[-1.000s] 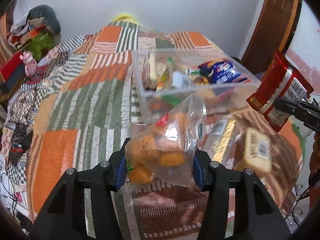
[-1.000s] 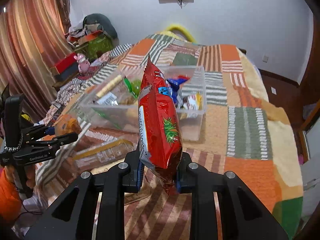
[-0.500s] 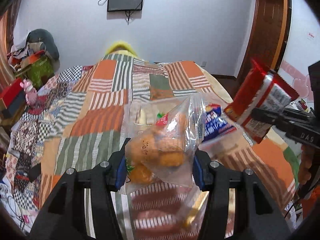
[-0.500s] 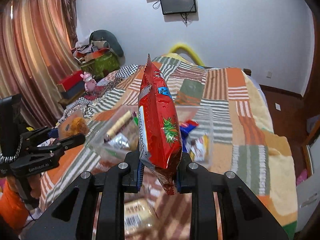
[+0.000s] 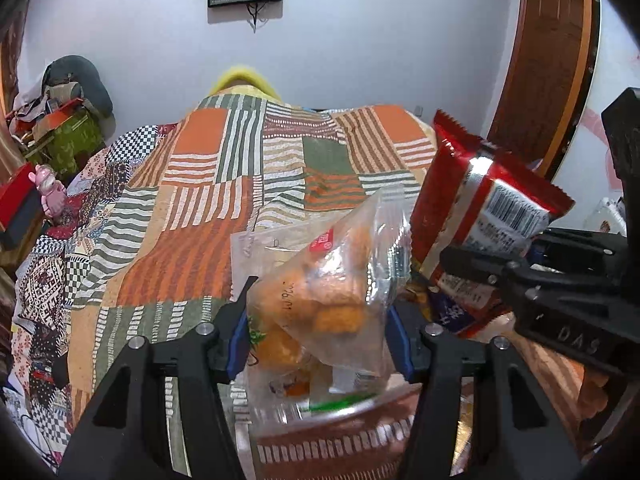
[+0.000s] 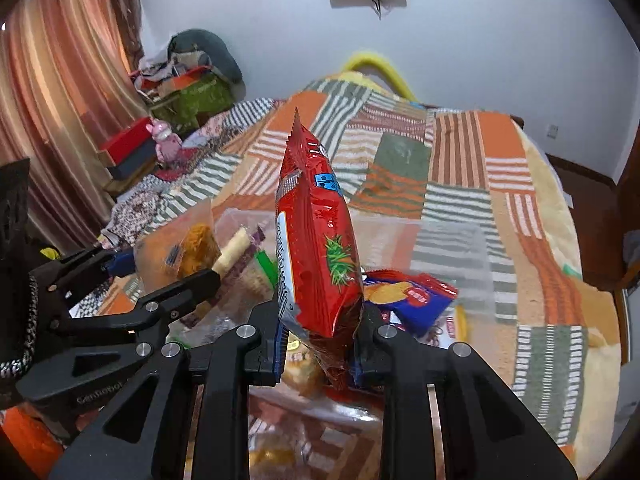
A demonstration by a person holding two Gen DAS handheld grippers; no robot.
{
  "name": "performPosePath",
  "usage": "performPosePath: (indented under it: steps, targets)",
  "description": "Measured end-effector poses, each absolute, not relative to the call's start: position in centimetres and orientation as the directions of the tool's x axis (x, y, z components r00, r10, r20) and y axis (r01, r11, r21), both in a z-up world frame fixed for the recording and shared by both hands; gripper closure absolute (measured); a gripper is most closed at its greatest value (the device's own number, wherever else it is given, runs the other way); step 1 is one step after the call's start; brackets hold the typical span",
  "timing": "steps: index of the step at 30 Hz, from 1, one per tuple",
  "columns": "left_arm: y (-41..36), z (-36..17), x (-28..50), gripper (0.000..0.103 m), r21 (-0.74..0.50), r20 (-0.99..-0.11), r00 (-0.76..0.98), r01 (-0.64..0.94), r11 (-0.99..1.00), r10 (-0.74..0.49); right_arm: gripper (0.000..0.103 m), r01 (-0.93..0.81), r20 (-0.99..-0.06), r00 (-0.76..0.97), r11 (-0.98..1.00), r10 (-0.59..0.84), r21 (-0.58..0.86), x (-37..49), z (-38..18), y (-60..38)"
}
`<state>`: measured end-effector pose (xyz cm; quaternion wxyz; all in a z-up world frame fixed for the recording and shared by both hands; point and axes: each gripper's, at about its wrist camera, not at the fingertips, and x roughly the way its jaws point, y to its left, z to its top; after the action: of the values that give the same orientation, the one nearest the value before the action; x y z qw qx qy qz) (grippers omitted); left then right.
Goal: Organize snacks
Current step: 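Drop puffed snack bag into box with left tool while right tool drops red bag in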
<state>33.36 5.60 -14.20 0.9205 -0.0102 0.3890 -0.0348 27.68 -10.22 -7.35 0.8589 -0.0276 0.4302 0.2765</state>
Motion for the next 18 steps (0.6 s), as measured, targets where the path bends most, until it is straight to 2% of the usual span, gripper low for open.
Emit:
performPosePath:
  steps: [3, 6, 10, 14, 18]
  targets:
    - [5.5, -14.7, 33.7, 0.037, -0.037, -0.724, 0.687, 0.064, 0.997, -0.071, 0.078, -0.499, -0.757, 0.472, 0.845, 0.452, 0.193, 27.6, -7.6, -10.1]
    - [5.5, -14.7, 33.4, 0.036, -0.042, -0.721, 0.689, 0.069, 0.997, -0.078, 0.075, -0.507, -0.750, 0.481, 0.842, 0.453, 0.184, 27.2, -7.0, -10.1]
    - [5.8, -13.8, 32.3, 0.036, -0.068, -0.710, 0.697, 0.072, 0.995, -0.099, 0.064, -0.511, -0.733, 0.500, 0.841, 0.461, 0.181, 26.5, -5.7, -10.8]
    - [5.6, -12.2, 30.7, 0.035, -0.075, -0.686, 0.718, 0.086, 0.993, -0.114, 0.061, -0.513, -0.716, 0.517, 0.839, 0.470, 0.181, 25.2, -4.4, -11.6]
    - [5.4, -10.5, 28.6, 0.031, -0.067, -0.660, 0.741, 0.101, 0.993, -0.120, 0.053, -0.516, -0.704, 0.529, 0.838, 0.474, 0.177, 23.6, -3.6, -12.6]
